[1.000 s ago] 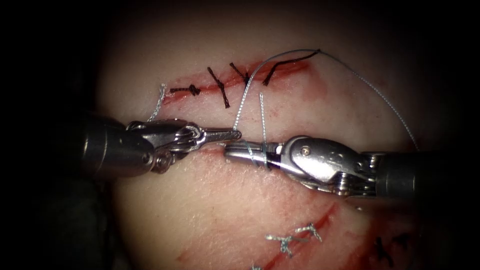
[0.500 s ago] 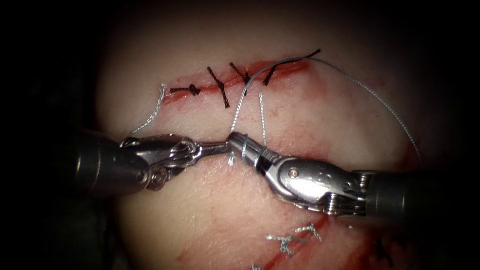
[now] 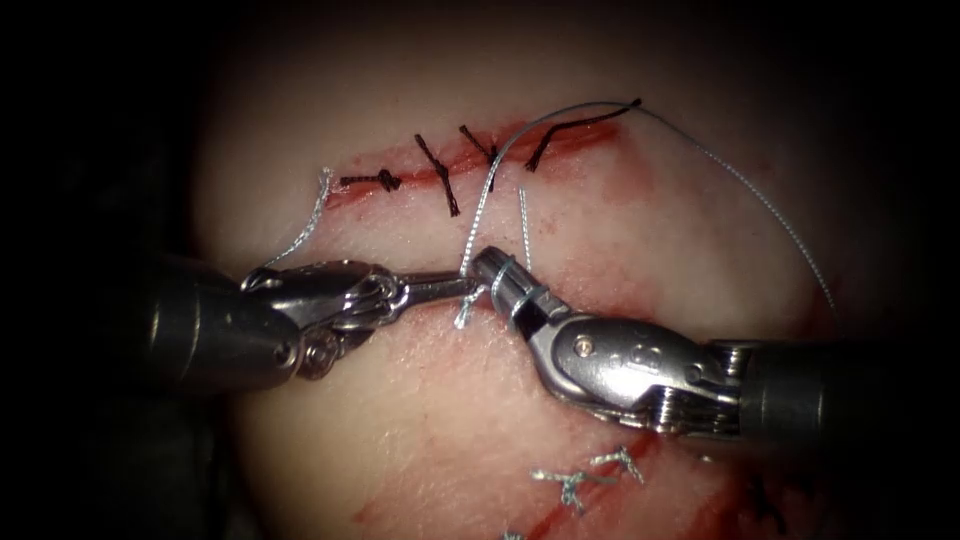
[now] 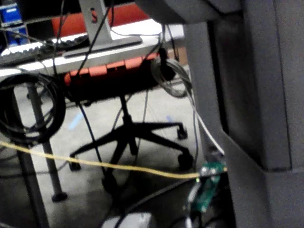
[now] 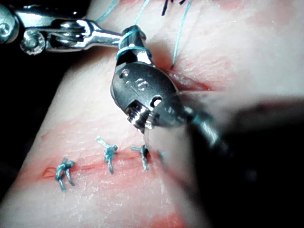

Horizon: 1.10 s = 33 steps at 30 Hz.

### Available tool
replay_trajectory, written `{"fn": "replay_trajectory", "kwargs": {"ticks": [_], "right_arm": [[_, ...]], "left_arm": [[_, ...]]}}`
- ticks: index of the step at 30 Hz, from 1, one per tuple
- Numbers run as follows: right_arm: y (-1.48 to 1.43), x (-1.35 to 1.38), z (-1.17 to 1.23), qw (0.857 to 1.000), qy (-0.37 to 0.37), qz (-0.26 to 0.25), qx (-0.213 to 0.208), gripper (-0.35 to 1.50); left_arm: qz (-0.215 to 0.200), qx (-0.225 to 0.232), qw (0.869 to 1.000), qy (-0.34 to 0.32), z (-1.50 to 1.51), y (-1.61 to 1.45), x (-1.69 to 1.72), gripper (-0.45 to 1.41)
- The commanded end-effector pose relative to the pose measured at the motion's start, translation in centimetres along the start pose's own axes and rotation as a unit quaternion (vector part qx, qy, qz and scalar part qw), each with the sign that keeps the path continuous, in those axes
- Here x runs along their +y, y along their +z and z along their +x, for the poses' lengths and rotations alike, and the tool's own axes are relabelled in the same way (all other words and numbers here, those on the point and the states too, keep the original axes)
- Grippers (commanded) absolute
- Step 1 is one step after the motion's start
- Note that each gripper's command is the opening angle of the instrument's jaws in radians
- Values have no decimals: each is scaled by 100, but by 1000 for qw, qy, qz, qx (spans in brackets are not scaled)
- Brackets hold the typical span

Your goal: Wound Closure

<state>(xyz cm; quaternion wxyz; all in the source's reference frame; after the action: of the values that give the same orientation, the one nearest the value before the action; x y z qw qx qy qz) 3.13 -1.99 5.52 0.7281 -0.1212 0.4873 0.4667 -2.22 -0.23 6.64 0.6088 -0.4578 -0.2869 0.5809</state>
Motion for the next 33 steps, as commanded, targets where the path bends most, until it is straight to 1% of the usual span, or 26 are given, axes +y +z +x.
{"fn": "replay_trajectory", "kwargs": {"ticks": [1,6,12,15,17,18,22,27,28,33], "right_arm": [[5,-5,-2,1000,9,-9,0,-35],[4,-5,-4,999,26,-29,-7,-35],[5,-5,-7,997,49,-50,-29,-35],[6,-4,-8,995,62,-61,-39,-35],[6,-3,-8,994,73,-65,-42,-35],[7,-3,-7,994,81,-67,-42,-35],[8,-3,-7,993,91,-69,-41,-35],[8,-2,-7,992,97,-68,-41,-35],[8,-2,-6,992,97,-67,-42,-35],[8,-1,-7,992,104,-56,-44,-35]], "left_arm": [[2,2,1000,-2,-3,6,-2,-45],[8,11,1000,11,0,8,-4,-45],[13,16,999,38,0,11,-3,-45],[10,6,998,63,0,15,-1,-45],[0,-4,997,71,-1,18,1,-45],[-4,-10,996,85,-3,20,3,-45],[-12,-22,995,97,-7,25,8,-45],[-18,-27,993,111,-12,29,10,-45],[-14,-33,992,124,-13,31,9,-45],[-4,-45,989,139,-15,32,8,-45]]}}
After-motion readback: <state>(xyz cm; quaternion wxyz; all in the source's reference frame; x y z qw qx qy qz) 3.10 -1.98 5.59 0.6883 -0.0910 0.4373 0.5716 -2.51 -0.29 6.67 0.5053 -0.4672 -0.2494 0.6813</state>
